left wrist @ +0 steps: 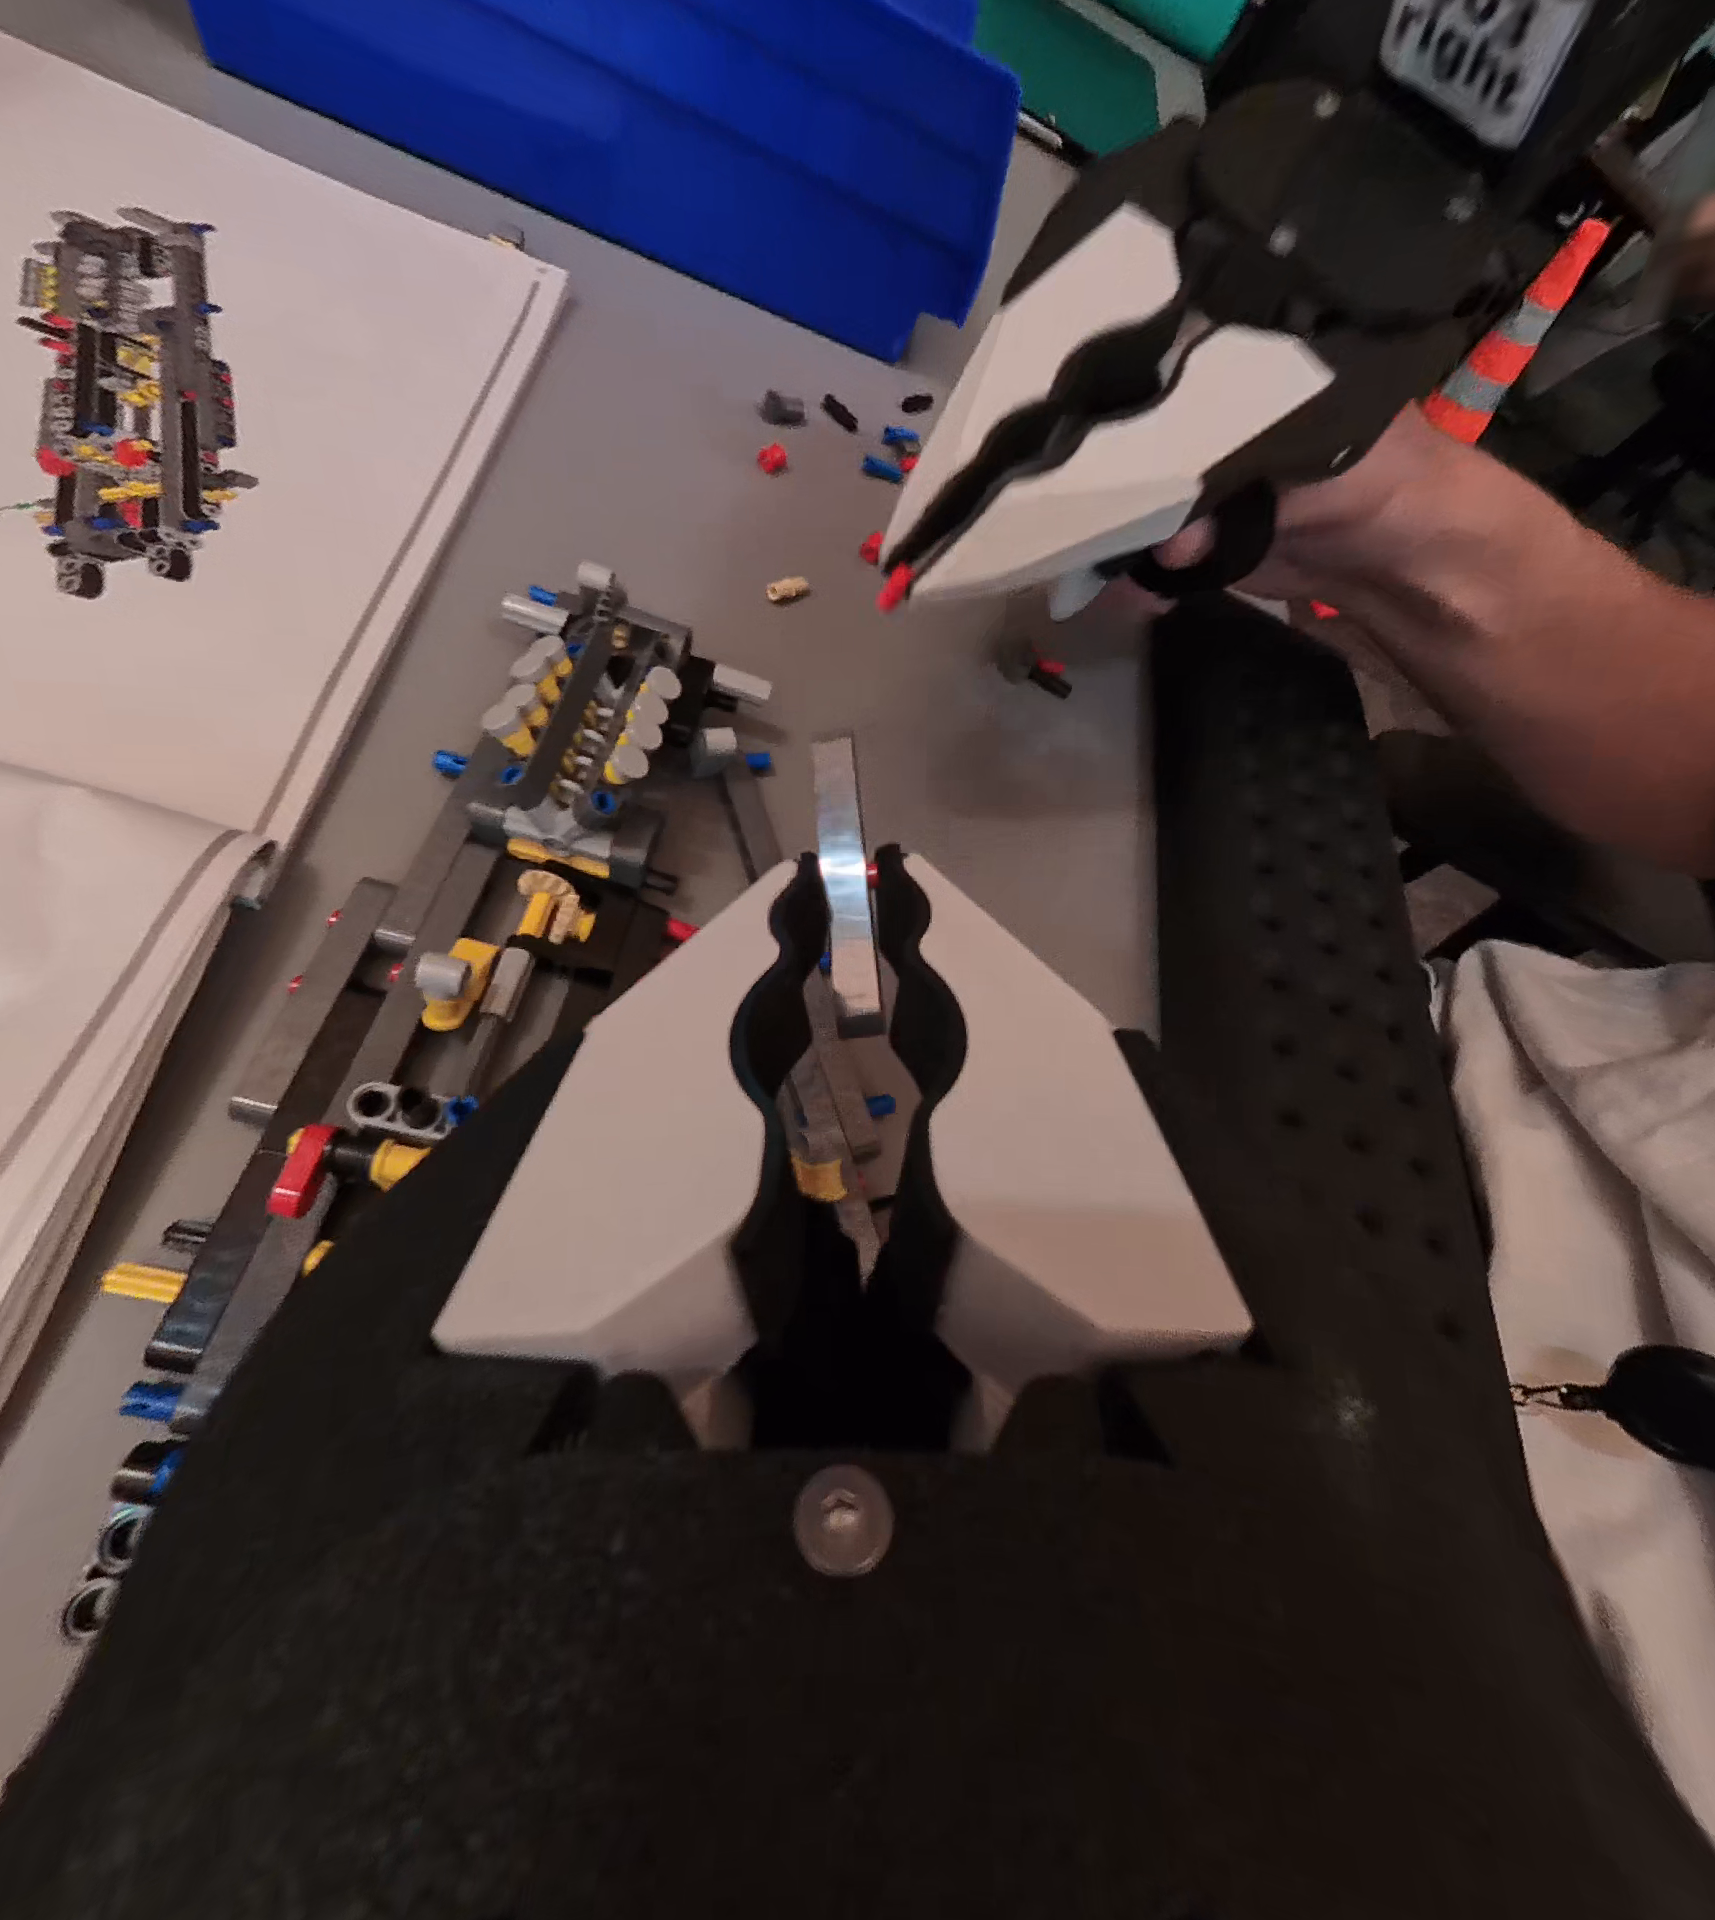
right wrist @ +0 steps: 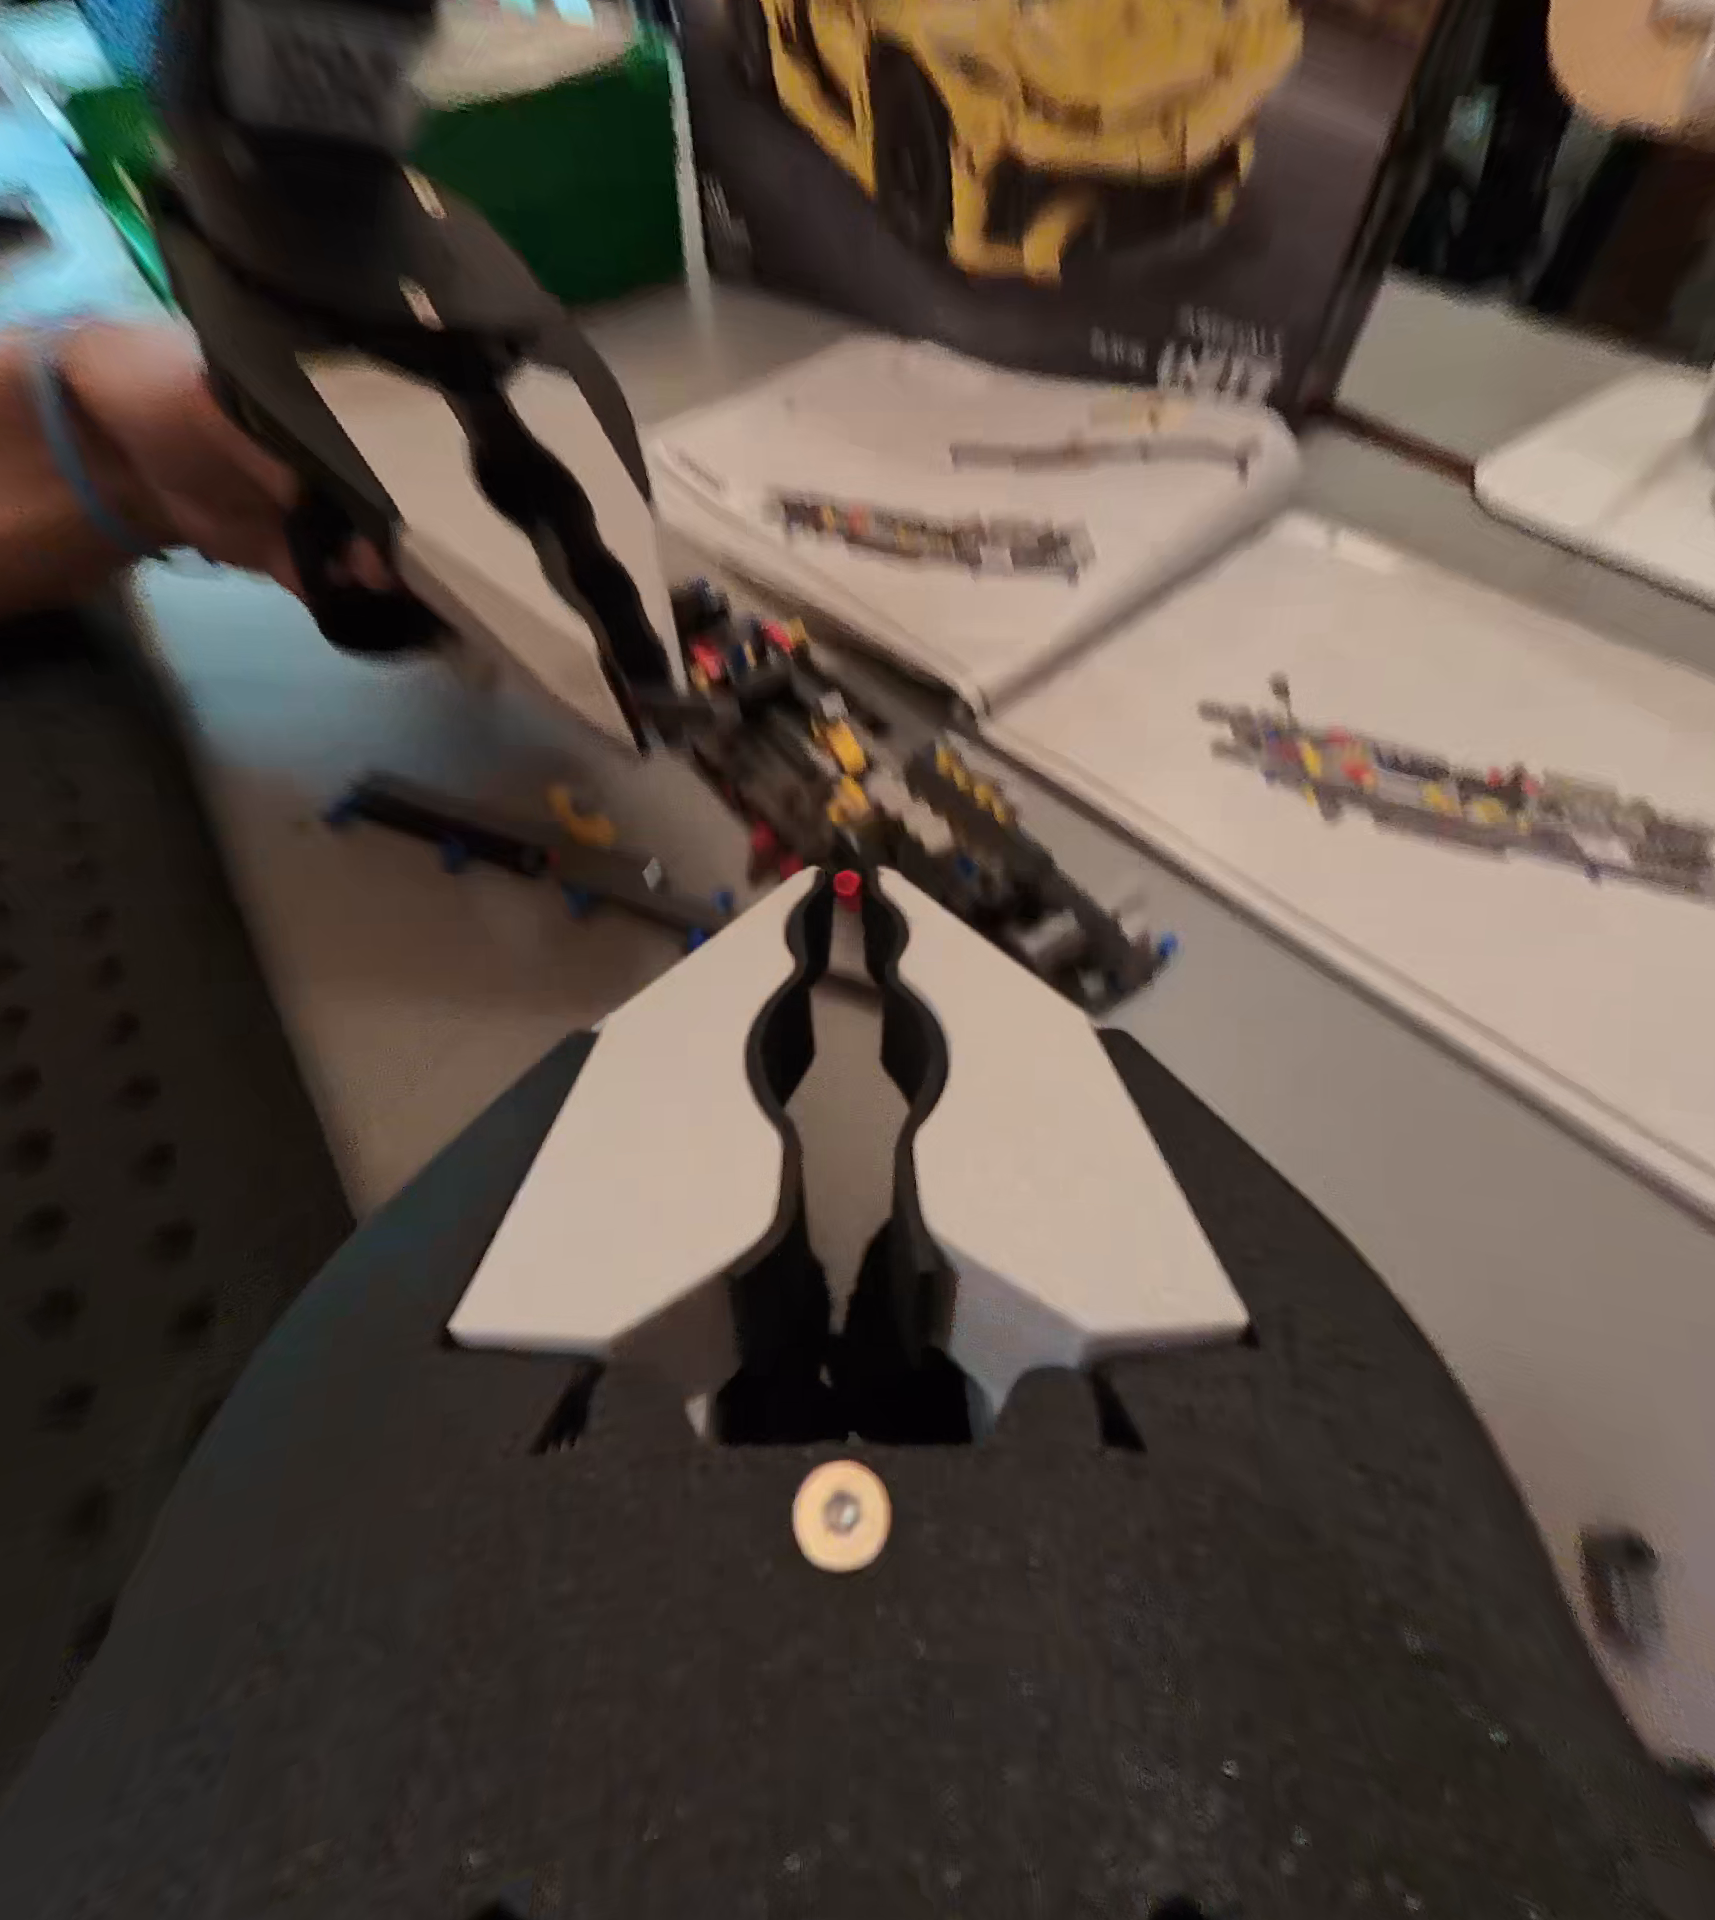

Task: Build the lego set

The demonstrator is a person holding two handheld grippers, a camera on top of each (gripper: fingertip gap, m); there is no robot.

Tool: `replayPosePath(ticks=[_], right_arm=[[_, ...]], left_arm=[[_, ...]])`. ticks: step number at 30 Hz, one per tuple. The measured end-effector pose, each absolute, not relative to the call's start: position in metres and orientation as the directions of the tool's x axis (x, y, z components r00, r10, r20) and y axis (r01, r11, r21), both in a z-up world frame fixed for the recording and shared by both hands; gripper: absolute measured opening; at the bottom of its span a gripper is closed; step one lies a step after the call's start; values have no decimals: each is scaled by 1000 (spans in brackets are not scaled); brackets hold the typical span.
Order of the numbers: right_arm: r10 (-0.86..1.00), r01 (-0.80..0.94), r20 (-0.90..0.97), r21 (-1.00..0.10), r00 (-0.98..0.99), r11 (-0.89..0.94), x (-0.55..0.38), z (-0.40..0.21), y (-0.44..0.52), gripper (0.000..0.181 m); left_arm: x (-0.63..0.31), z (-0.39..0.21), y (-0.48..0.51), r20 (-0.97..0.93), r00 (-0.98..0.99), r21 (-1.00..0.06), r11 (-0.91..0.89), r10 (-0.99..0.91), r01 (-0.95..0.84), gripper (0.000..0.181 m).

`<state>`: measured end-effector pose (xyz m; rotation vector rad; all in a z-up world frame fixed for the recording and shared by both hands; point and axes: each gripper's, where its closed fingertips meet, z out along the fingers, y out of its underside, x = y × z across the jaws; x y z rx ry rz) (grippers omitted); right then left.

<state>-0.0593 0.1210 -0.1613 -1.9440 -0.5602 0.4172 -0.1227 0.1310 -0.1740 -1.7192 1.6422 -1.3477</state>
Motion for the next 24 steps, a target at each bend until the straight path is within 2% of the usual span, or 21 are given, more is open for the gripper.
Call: replayPosePath(ticks=[2, 6, 24], right_arm=[[539, 241, -73, -838, 839, -489, -44, -185, 109, 4], [525, 296, -75, -754, 848, -587, -29, -212, 92, 4], [526, 331, -71, -704, 847, -628, -16, -233, 80, 4]], left_arm=[[-122, -170, 134, 369, -149, -823, -248, -917, -510, 8], [-122, -169, 134, 363, -153, -827, -243, -919, -507, 8], [-121, -172, 130, 369, -167, -823, -238, -915, -516, 8]])
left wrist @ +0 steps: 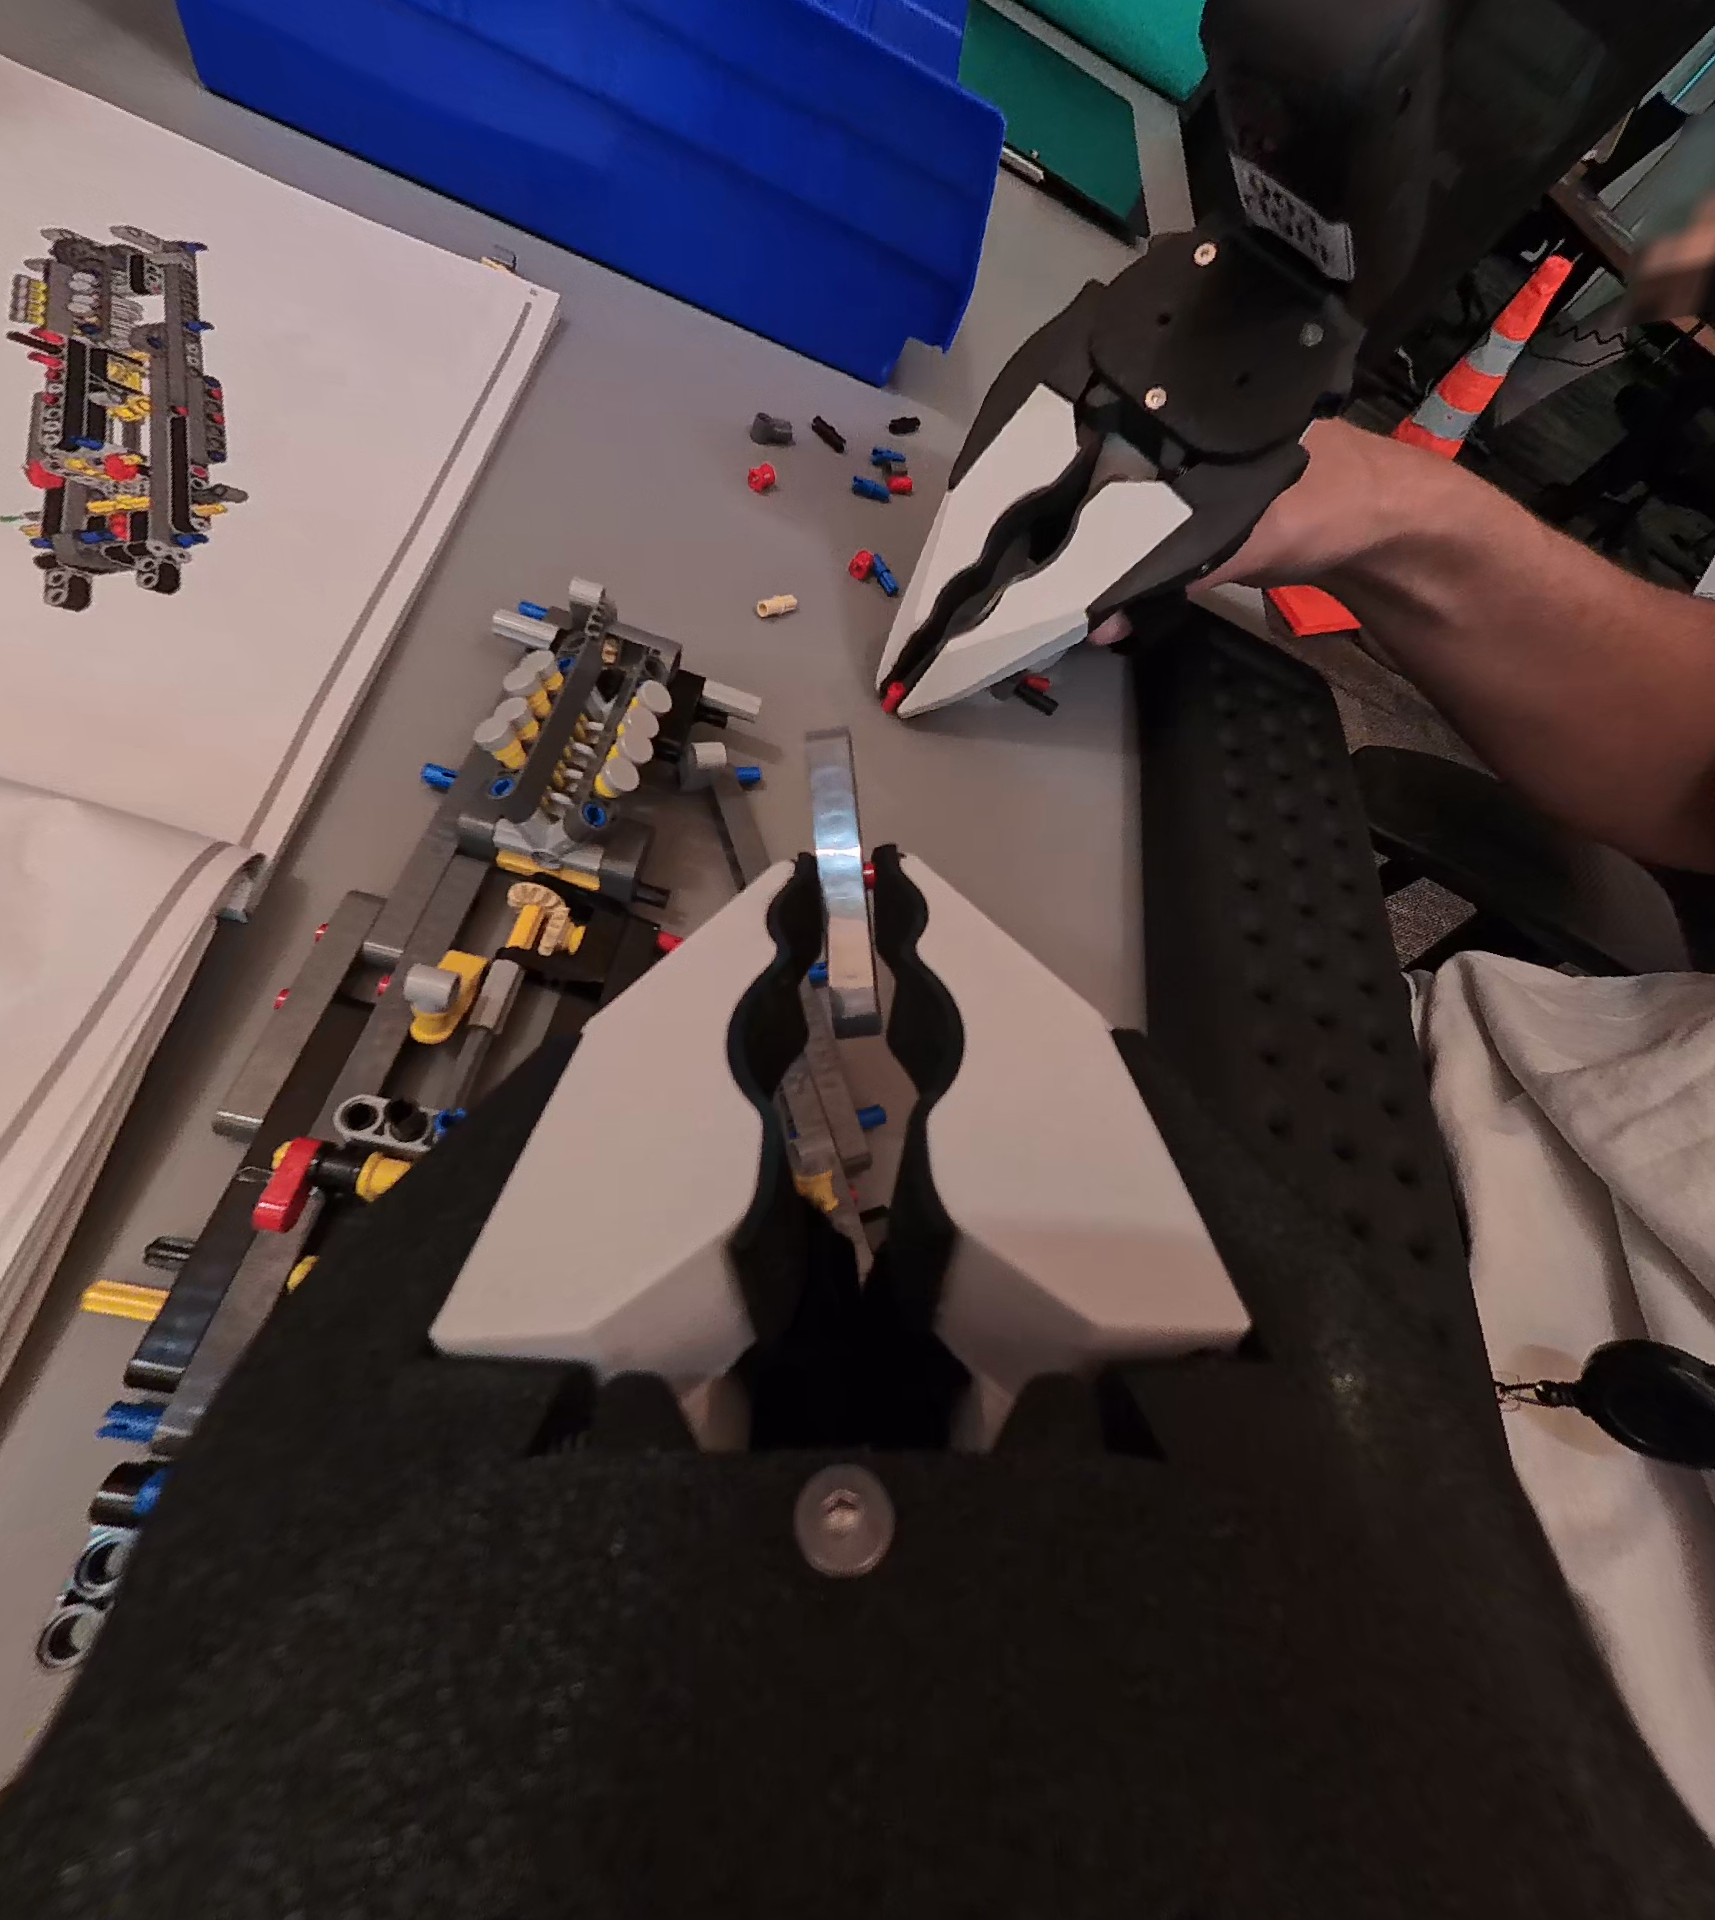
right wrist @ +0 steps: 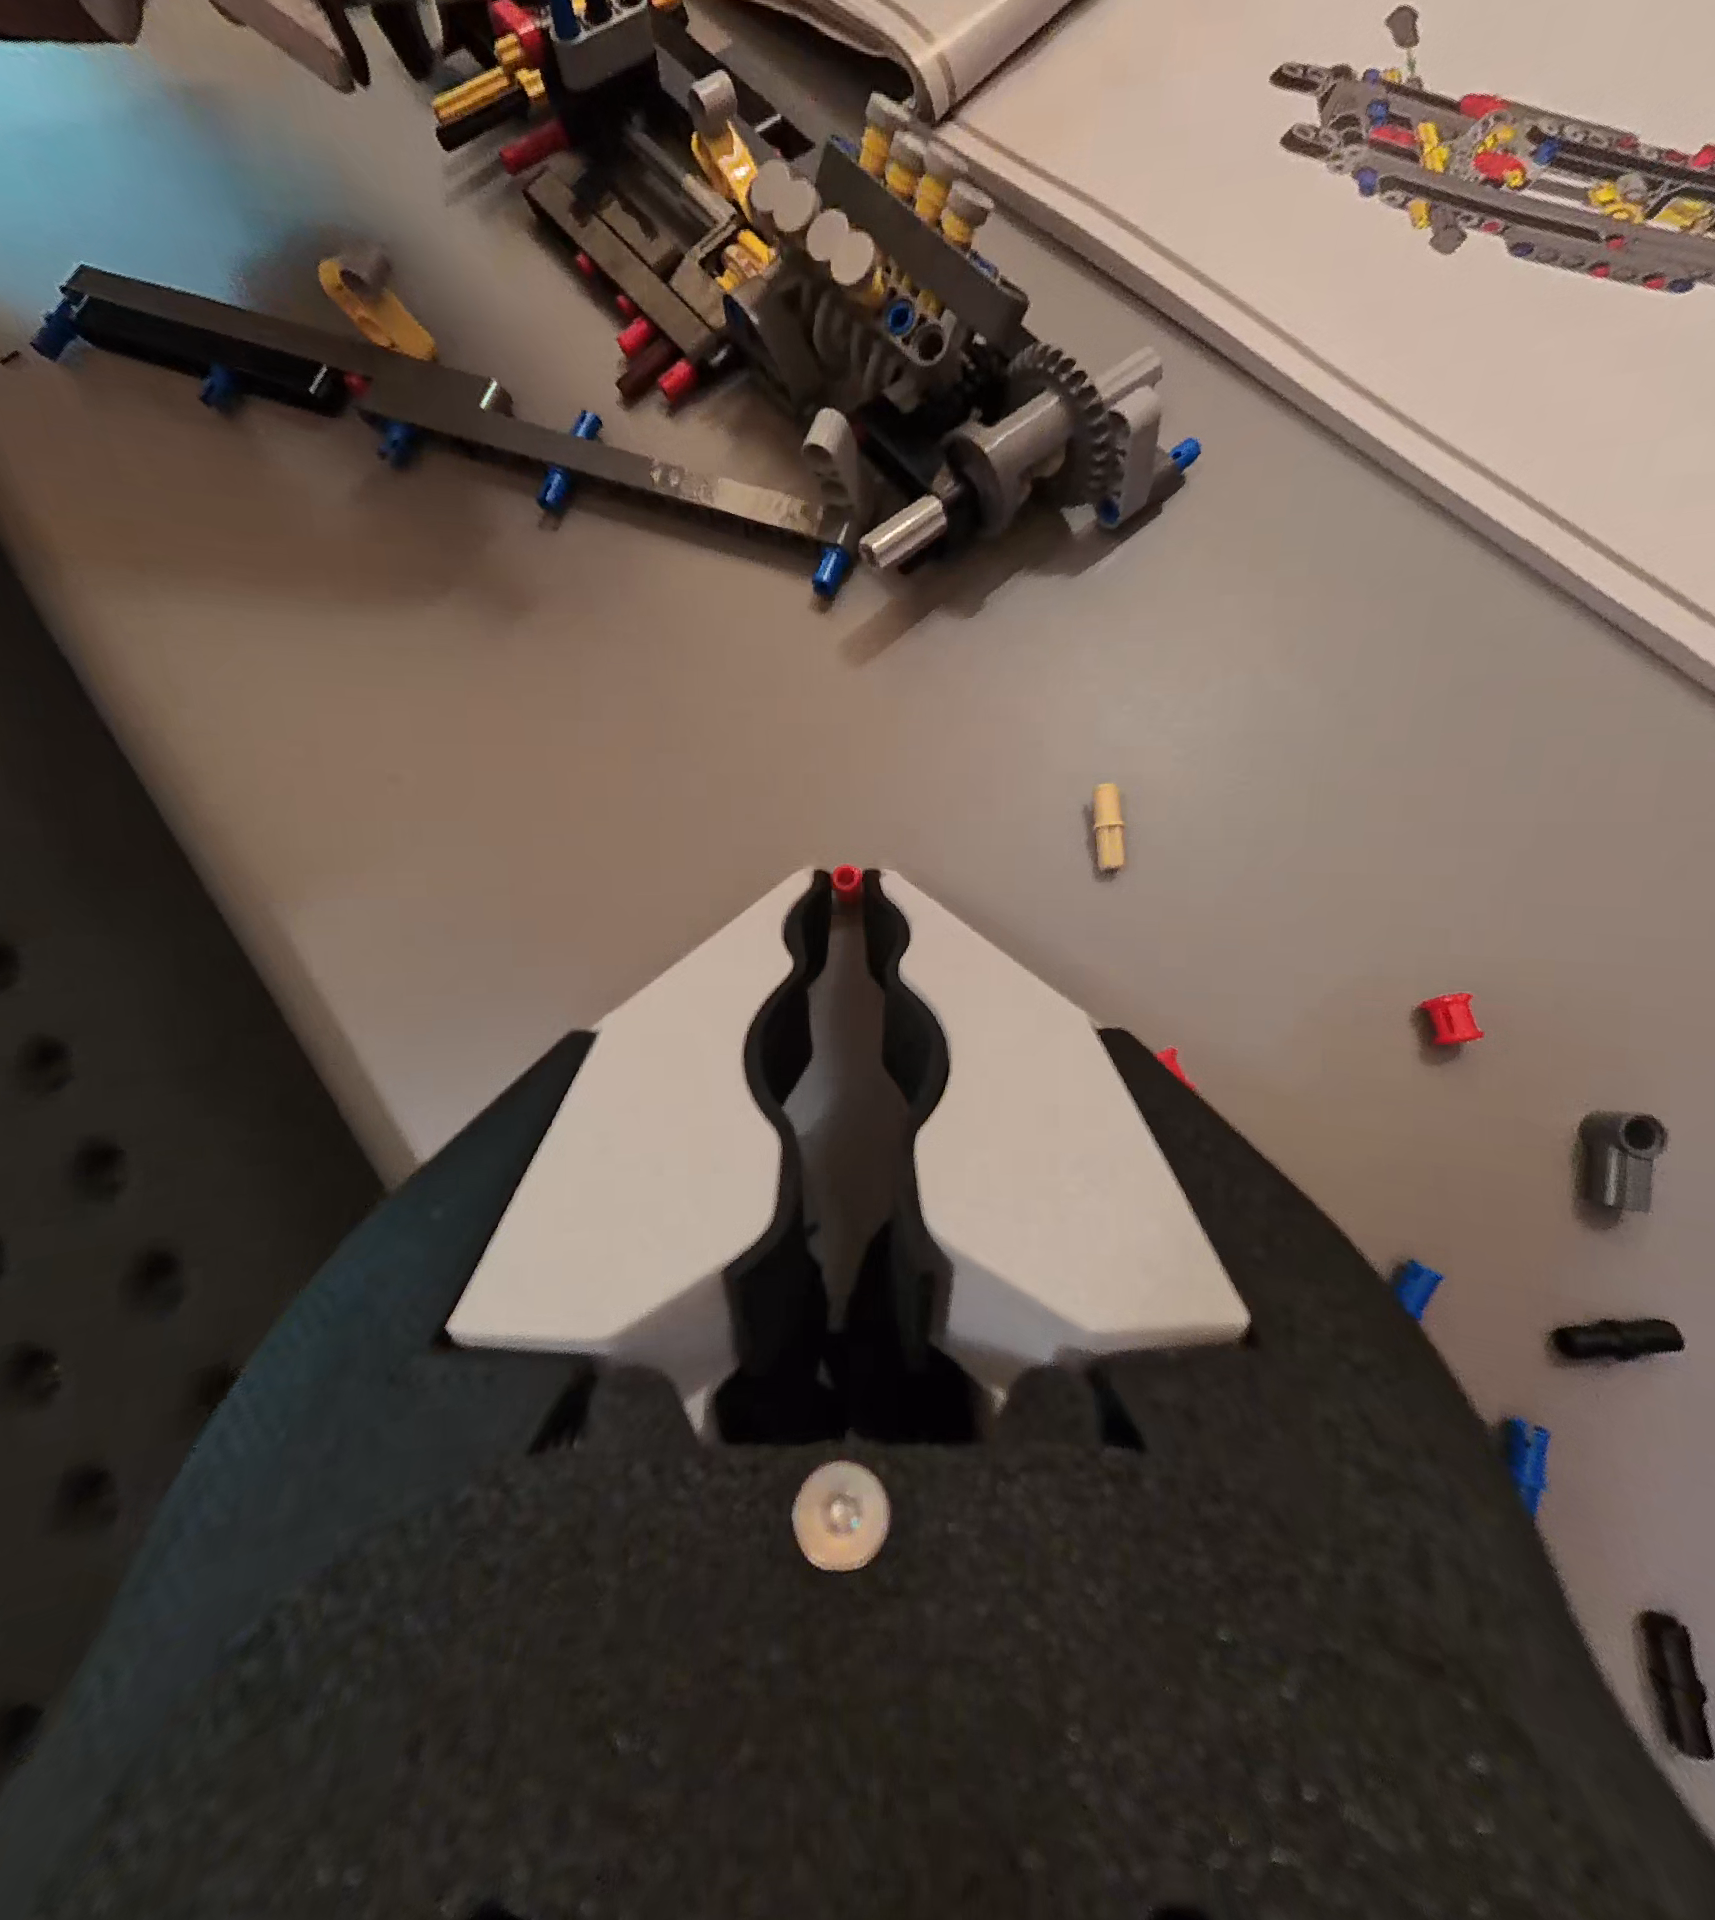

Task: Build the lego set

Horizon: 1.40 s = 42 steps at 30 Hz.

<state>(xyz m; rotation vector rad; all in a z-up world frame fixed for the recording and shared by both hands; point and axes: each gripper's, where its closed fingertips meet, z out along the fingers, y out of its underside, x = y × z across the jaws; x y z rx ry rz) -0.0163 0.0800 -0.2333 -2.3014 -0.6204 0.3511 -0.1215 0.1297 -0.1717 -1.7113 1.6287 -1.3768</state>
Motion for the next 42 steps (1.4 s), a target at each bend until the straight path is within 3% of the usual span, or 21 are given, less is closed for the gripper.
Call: replayPosePath(ticks=[8, 15, 21, 42], right_arm=[[550, 364, -64, -685, 833, -631, -17, -232, 76, 13], [738, 710, 169, -475, 653, -519, -11, -223, 76, 13], [831, 811, 141, -357, 538, -464, -12, -230, 76, 13], [860, 834, 107, -330, 499, -443, -17, -234, 78, 4]], left_arm=[[-121, -171, 128, 367, -174, -825, -233, -914, -514, 8], [-122, -170, 127, 366, -178, -826, -230, -913, -515, 8], [-123, -171, 128, 365, -176, -824, -229, -914, -518, 8], [-123, -171, 127, 363, -183, -822, -222, -914, -524, 8]])
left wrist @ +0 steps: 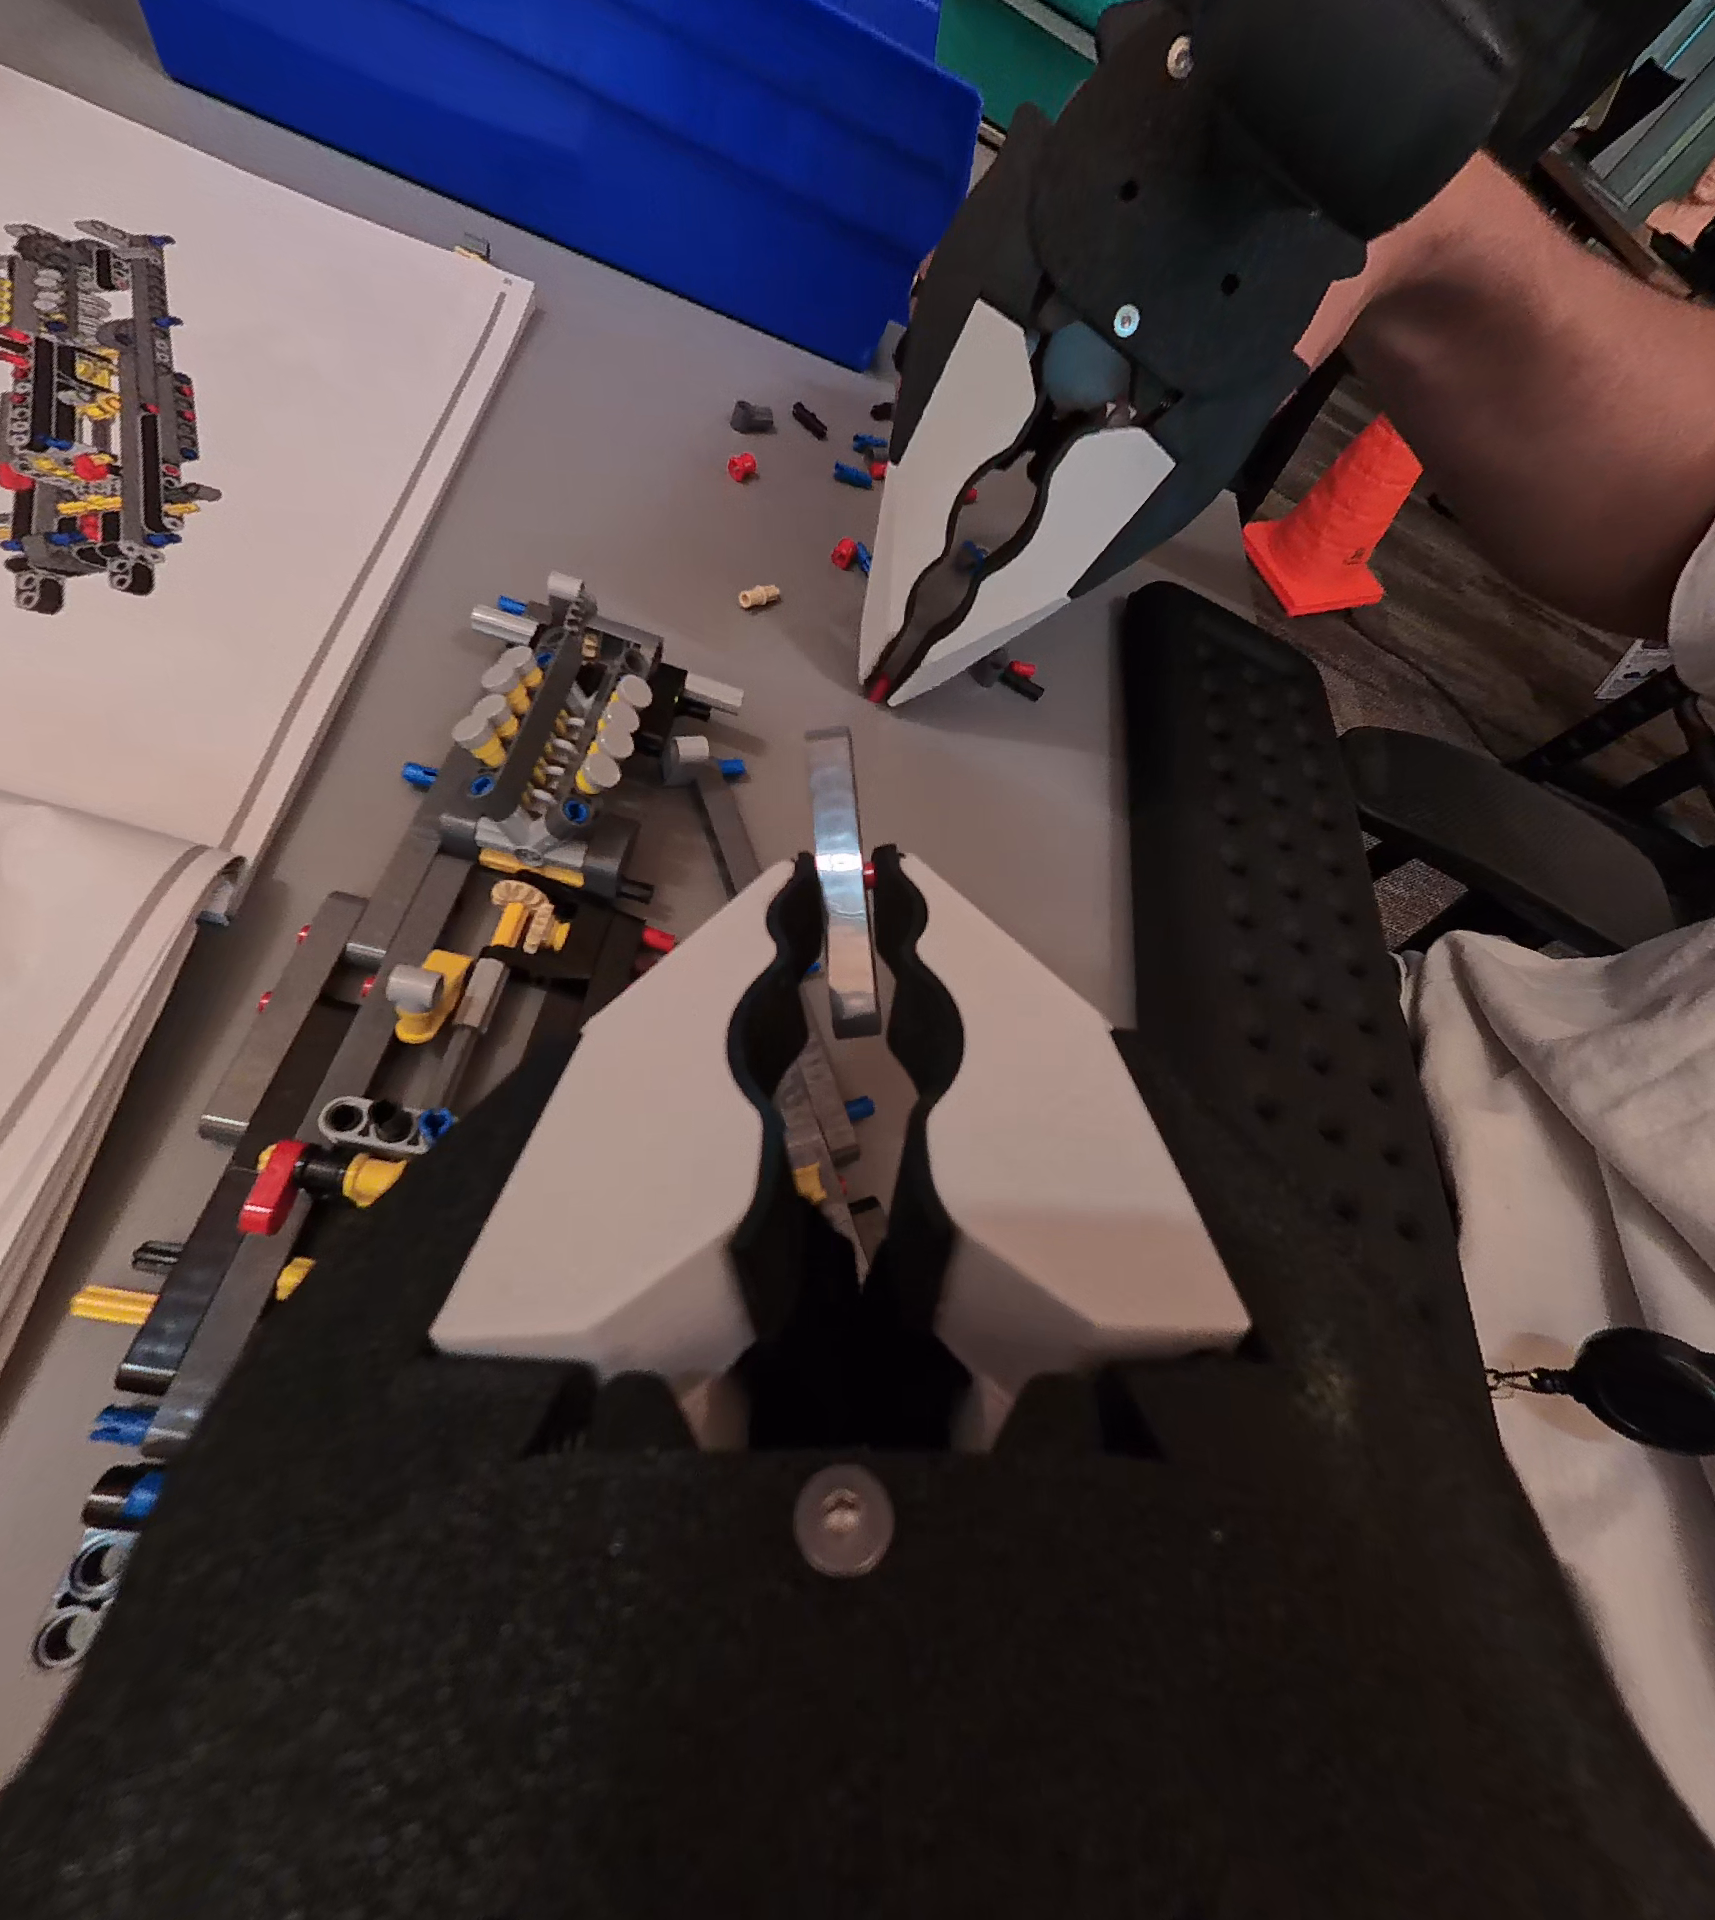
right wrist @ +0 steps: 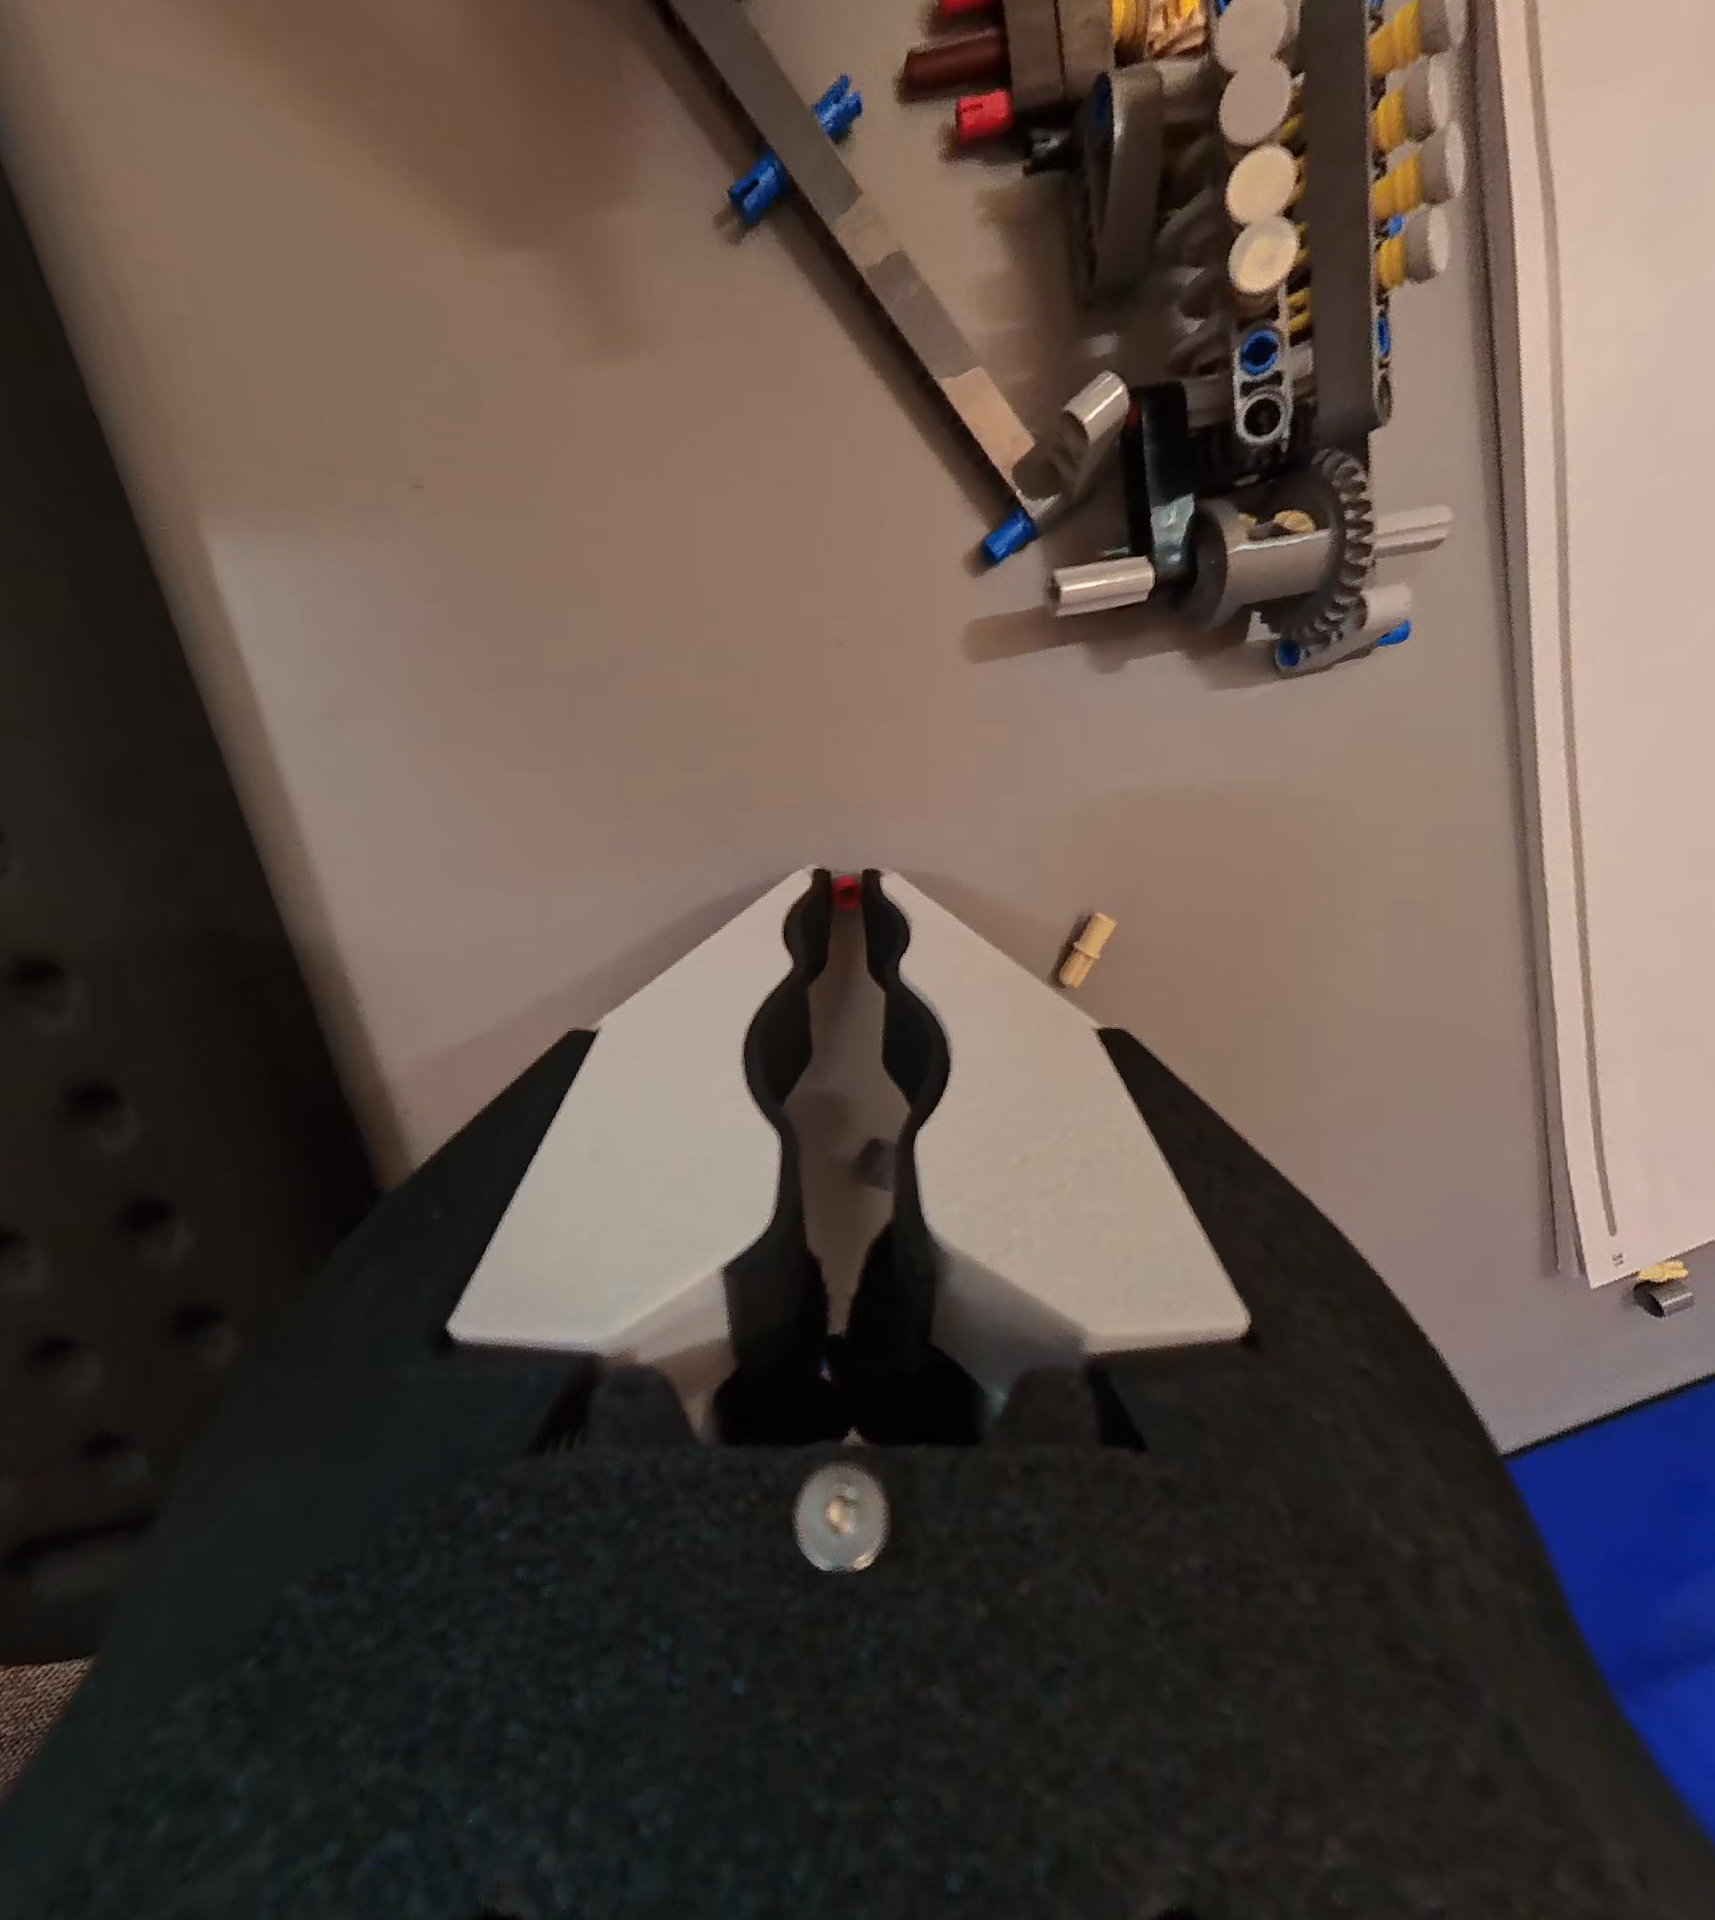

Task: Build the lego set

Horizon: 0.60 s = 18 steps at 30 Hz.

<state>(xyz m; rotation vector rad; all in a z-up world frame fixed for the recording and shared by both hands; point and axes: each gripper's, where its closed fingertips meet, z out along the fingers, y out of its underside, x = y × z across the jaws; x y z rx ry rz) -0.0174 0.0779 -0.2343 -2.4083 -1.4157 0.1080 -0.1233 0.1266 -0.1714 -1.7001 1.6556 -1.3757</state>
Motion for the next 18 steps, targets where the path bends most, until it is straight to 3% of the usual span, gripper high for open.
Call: replayPosePath(ticks=[18], right_arm=[[847, 822, 109, -334, 520, -462, -15, -234, 80, 4]], left_arm=[[-123, -172, 127, 373, -184, -820, -230, -910, -524, 8]])
